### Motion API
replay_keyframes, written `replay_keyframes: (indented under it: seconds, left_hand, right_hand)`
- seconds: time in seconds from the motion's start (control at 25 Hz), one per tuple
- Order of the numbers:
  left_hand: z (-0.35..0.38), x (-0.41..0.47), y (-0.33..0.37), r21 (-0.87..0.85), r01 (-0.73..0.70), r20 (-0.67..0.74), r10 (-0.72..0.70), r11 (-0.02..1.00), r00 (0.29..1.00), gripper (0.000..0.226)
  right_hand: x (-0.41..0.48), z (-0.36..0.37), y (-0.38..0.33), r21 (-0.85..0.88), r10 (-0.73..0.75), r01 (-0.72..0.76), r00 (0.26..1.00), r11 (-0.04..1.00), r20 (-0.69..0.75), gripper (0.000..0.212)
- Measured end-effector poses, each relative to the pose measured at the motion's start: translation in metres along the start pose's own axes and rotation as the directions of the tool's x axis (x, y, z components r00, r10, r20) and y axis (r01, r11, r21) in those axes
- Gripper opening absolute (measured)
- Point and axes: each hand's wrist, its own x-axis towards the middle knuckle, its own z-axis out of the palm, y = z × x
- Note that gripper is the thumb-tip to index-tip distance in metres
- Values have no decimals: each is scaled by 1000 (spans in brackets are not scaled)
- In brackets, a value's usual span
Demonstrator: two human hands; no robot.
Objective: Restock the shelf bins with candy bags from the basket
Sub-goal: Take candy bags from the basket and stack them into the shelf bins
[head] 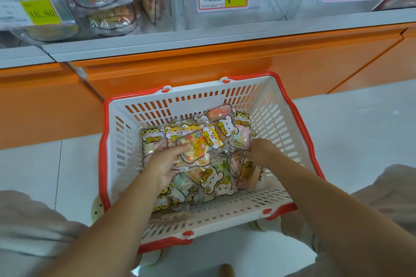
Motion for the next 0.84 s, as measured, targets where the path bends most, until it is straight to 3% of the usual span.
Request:
replay_keyframes:
  seconds: [0.08,0.24,0.32,0.36,0.4,0.56,0.6,0.72,0.84]
  left_hand:
    - [2,-2,-3,-13,-7,4,7,1000,1000,87]
    - [-8,5,-7,-12,13,41,-12,1000,999,70]
    - [-13,6,-9,-11,34,40,-34,999,999,83]
    - [-12,4,-8,8,38,39,-38,999,999,90]
    - [-13,6,-9,14,39,33,-39,999,999,84]
    - [-11,7,-10,5,49,-10,-49,999,999,40]
    - [-9,6,-8,18,41,-14,-41,999,999,41]
    - [-2,5,-6,8,7,-11,-7,1000,1000,75]
    - [1,4,-7,17,-11,0,11,1000,1000,91]
  right_hand:
    - [0,4,-2,-102,45,-48,998,994,-34,17]
    - [-7,14,-2,-189,224,-217,974,958,16,64]
    - [-8,15,-1,-148,242,-228,967,962,81,75]
    - [-8,15,-1,-108,238,-227,966,968,103,74]
    - [-8,14,0,-57,231,-225,966,973,114,67]
    - [0,11,14,304,159,-204,973,931,166,21]
    - [0,9,18,348,138,-191,976,918,171,12]
    - [-5,4,21,392,141,-186,980,901,140,6]
    - [-8,-1,15,422,151,-196,979,885,138,30]
